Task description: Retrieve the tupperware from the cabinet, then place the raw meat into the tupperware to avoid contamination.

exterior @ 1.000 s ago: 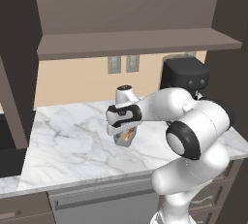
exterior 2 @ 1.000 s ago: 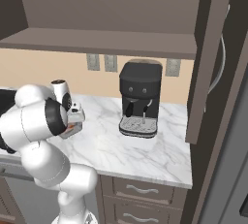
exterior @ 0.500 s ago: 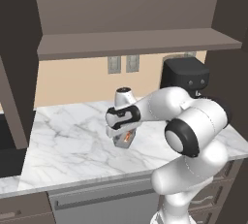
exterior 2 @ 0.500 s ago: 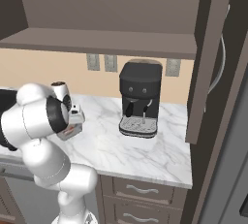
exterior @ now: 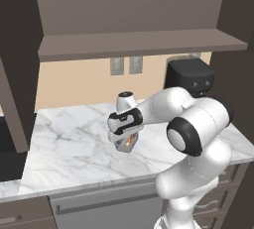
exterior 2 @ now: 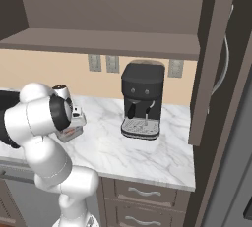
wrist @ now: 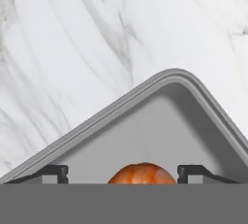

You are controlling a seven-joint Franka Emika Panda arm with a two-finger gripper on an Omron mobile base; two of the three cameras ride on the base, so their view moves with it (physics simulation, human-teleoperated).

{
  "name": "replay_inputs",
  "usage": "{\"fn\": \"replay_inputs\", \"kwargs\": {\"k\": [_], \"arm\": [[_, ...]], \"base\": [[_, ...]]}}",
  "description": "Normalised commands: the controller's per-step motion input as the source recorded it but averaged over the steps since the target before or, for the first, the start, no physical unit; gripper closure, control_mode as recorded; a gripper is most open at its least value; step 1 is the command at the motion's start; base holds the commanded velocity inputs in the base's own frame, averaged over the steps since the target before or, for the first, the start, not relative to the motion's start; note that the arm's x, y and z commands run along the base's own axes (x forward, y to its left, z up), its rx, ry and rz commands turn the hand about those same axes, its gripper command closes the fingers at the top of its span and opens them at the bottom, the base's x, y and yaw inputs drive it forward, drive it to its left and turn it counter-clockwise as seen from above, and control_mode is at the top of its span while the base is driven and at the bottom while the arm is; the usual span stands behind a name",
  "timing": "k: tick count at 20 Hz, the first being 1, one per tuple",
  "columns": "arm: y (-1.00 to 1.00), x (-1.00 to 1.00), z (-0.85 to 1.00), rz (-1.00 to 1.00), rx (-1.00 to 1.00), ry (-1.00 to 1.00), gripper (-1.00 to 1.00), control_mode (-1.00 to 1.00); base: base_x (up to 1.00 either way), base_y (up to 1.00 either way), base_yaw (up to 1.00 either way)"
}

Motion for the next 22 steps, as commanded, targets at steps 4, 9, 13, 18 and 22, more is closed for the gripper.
{"fn": "replay_inputs", "kwargs": {"k": [4,9,13,18,22], "arm": [[0.00,0.01,-0.10,0.06,0.00,0.00,-1.00,-1.00],[0.00,0.00,-0.05,0.11,0.00,0.00,-1.00,-1.00],[0.00,0.00,0.00,0.10,0.00,0.00,-1.00,-1.00],[0.00,0.00,-0.02,0.08,0.00,0.00,-1.00,-1.00],[0.04,0.00,-0.06,0.03,0.00,0.00,1.00,-1.00]], "base": [[0.00,0.00,0.00],[0.00,0.00,0.00],[0.00,0.00,0.00],[0.00,0.00,0.00],[0.00,0.00,0.00]]}}
